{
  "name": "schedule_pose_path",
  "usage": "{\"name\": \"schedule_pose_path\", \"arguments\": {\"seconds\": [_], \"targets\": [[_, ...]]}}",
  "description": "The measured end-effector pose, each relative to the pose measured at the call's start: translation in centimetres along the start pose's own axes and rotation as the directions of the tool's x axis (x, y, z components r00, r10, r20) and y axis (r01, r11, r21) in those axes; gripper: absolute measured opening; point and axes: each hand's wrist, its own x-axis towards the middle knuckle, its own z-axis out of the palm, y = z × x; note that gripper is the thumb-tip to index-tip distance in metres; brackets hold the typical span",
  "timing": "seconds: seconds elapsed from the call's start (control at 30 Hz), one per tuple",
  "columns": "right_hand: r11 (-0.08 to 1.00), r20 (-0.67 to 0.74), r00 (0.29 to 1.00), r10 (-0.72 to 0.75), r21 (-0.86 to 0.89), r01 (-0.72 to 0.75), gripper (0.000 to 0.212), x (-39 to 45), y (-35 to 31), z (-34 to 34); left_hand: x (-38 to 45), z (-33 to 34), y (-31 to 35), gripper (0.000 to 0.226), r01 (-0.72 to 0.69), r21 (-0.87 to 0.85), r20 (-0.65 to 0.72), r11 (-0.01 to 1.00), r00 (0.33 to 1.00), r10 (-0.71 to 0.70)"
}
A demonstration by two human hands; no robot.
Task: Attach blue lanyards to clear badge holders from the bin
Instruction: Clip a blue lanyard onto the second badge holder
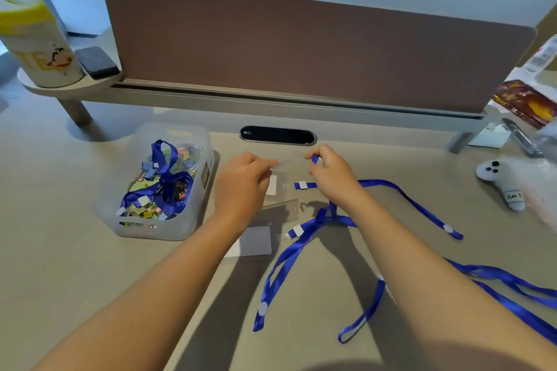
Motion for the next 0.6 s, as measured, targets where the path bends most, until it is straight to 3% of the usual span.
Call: {"name": "schedule_pose_path", "arguments": {"seconds": [0.27,0.47,0.6], "targets": [[0.986,0.108,0.994,0.016,-0.168,0.002,0.032,-1.1,3.7,0.9,-2.1,0.7,-0.4,0.019,-0.01,0.068,0.04,0.998,0.999,0.007],[0.974,0.362,0.929,0.078,-0.226,0.006,0.039,-3.0,7.2,2.1,-5.3,1.6,0.2,0.02,-0.067,0.177,0.094,0.982,0.994,0.05],[0.939,0.425,0.903,0.057,-0.329,0.096,0.045,-4.2,9.4,3.4,-7.8,2.1,0.7,0.019,-0.021,0.241,0.08,0.97,0.997,0.002]]}}
